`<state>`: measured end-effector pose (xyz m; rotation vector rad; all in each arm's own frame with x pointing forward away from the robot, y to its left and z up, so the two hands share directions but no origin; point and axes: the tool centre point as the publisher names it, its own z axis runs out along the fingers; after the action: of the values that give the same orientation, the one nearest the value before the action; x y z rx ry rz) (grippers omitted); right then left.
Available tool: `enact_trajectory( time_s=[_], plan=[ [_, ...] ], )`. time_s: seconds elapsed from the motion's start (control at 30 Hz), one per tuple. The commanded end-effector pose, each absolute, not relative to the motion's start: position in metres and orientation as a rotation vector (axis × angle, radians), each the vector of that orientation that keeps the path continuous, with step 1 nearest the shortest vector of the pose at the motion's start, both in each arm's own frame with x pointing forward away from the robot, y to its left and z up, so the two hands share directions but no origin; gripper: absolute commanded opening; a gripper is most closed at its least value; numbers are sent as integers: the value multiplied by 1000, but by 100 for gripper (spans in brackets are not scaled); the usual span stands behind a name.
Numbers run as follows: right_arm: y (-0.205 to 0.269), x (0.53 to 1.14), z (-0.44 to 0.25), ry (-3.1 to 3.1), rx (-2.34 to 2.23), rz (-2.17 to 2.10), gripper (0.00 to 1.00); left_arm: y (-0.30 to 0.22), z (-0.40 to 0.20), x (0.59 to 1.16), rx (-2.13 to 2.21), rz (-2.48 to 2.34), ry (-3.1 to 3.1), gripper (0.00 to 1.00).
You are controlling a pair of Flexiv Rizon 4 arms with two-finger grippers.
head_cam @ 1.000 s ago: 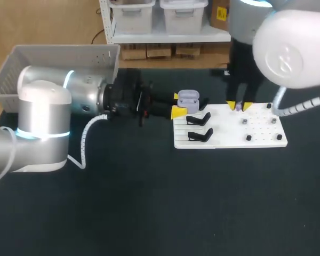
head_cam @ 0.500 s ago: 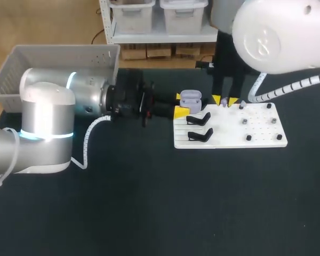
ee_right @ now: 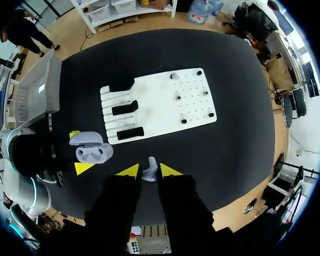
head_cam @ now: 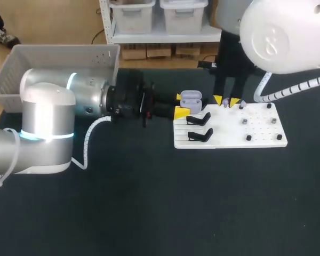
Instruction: Pick up each earbud case from the left stands, insert the matching earbuds, close the lid, and place the case in the box.
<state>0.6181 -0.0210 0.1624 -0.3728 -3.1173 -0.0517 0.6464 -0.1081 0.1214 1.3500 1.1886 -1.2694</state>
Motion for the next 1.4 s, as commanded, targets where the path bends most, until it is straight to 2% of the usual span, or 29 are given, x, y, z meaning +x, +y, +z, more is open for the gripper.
enact_trajectory(
  time_s=[0.03, 0.4, 1.4],
  plan=[
    [-14, 621, 164, -3122, -484, -51, 0, -108, 121, 645, 1346, -1264, 1189, 0],
    [18, 616, 188, -3064, -808, 7, 0, -108, 121, 645, 1346, -1264, 1189, 0],
    [46, 632, 174, -2907, -844, -14, 0, -110, 113, 642, 1369, -1212, 1146, 0]
  ],
)
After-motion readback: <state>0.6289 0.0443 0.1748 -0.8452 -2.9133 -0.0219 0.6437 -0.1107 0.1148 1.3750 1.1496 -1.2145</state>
